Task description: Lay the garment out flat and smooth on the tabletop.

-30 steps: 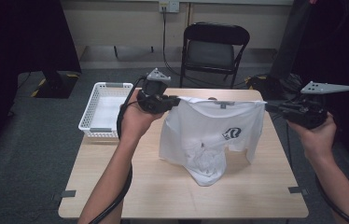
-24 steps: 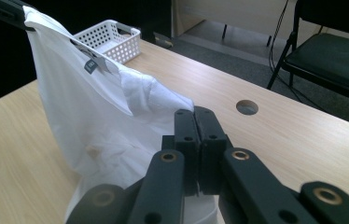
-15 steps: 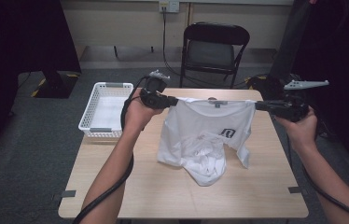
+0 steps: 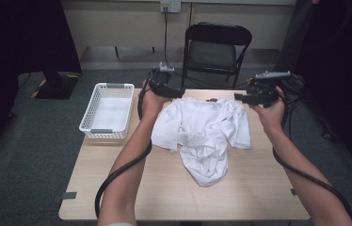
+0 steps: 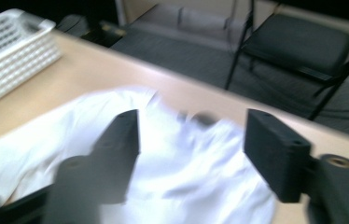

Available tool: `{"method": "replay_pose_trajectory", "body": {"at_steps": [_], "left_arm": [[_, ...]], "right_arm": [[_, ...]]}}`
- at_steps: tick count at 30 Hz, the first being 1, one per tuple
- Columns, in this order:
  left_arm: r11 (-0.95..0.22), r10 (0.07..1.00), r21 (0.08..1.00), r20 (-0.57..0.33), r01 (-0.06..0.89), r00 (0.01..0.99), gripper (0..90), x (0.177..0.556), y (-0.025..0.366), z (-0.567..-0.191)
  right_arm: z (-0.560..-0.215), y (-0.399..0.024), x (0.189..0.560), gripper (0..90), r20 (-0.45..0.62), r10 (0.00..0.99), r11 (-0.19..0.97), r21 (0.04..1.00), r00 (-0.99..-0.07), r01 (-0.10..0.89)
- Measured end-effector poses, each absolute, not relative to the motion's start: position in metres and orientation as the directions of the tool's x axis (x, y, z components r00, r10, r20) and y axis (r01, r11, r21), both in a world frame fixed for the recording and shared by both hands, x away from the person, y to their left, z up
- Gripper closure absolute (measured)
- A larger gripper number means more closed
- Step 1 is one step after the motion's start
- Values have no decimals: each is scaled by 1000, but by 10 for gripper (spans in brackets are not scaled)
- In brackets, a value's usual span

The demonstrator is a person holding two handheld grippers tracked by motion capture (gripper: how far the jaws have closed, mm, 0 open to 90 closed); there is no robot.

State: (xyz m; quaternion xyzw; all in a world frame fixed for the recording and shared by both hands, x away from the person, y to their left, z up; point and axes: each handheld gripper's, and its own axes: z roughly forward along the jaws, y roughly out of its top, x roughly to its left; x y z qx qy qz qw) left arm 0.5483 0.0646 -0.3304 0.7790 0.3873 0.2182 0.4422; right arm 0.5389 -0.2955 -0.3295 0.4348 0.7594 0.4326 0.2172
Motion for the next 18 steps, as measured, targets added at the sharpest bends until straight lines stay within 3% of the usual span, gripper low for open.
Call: {"method": "replay_pose_trajectory", "body": {"at_steps": [2, 10, 11, 18], "left_arm": [[-337, 775, 842, -6, 421, 632, 152, 533, 64, -347], [-416, 714, 785, -31, 459, 699, 138, 471, 61, -416], [-468, 698, 747, -15, 472, 716, 138, 452, 58, -440], [-549, 677, 688, 33, 474, 736, 138, 427, 54, -479]], "right_arm": [[-345, -297, 518, 273, 65, 831, 257, 836, -552, 485], [-403, -295, 448, 191, 97, 788, 312, 789, -609, 529], [-428, -293, 426, 192, 86, 783, 344, 766, -617, 543], [-477, -295, 398, 187, 80, 795, 381, 705, -601, 598]]}}
